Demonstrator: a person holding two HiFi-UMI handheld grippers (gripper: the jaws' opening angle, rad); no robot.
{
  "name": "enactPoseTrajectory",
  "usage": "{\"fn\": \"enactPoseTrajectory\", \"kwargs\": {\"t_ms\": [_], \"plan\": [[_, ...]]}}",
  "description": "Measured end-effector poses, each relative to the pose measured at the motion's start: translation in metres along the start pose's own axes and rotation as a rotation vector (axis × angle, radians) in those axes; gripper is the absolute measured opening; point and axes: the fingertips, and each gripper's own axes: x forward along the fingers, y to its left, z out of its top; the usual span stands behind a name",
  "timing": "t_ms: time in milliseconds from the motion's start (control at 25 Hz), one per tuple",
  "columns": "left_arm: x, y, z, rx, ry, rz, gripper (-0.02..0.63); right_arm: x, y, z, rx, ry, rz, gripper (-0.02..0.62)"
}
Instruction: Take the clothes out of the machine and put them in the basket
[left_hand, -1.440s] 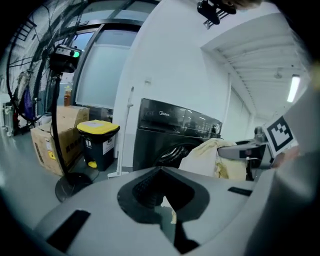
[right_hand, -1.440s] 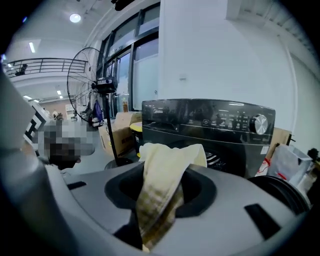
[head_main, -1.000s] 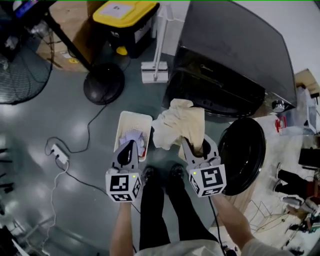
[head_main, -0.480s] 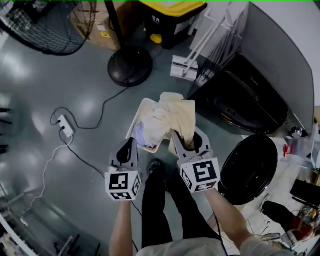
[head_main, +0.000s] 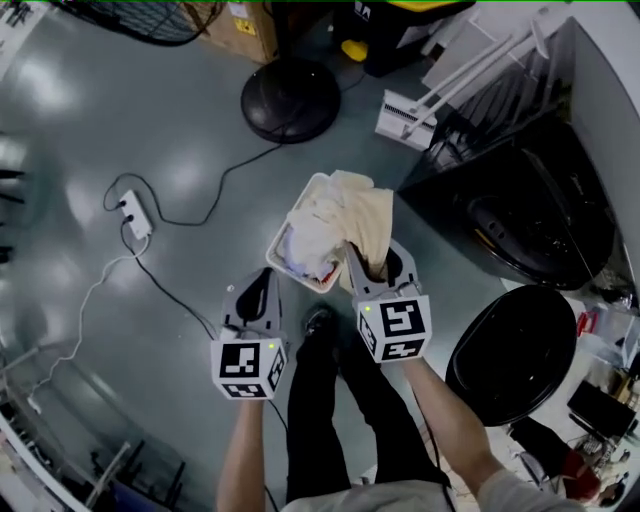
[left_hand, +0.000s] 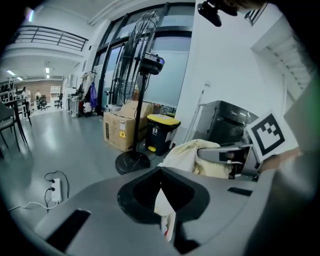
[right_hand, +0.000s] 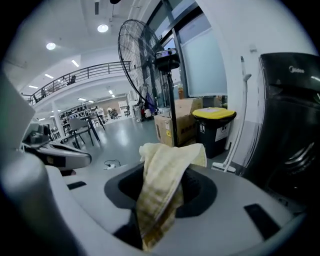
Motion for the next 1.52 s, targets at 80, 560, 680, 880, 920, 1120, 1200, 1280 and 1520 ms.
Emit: {"fn": "enactPoseTrajectory", "kwargs": {"t_ms": [80,560,680,880,920,1120,1200,1280,1520], "plan": [[0.006,0.007,-0.011,-0.005,0.015,0.002,0.018,0.013,-0.002,-0.017,0.008,0.027,-0.008,0.160],[0.056,0.028,-0.073,-0.001,0.050,-0.007,0.018,0.123,-0.018,-0.155,0.016,0.193,0.010,0.161],[0.068,0.034,-0.097,-0.003,0.056,-0.003,0.018,0.153,-0.021,-0.188,0.012,0.216,0.014,0.161],[0.086,0.047,-0.128,-0.003,0.051,0.003,0.018,0.208,-0.029,-0.244,-0.002,0.279,-0.004,0.163],[0.090,0.050,-0.135,-0.001,0.049,0.005,0.018,0.219,-0.032,-0.256,-0.012,0.293,-0.007,0.163],[0.102,0.064,-0.171,0.002,0.061,0.022,0.018,0.260,-0.047,-0.319,-0.069,0.381,-0.019,0.164],[0.106,0.069,-0.183,-0.002,0.066,0.029,0.018,0.271,-0.053,-0.341,-0.084,0.418,-0.020,0.166],[0.112,0.076,-0.192,-0.002,0.074,0.032,0.018,0.284,-0.058,-0.360,-0.077,0.455,-0.019,0.167],[0.129,0.078,-0.199,0.012,0.065,0.015,0.018,0.309,-0.053,-0.397,-0.096,0.542,0.029,0.184]]}}
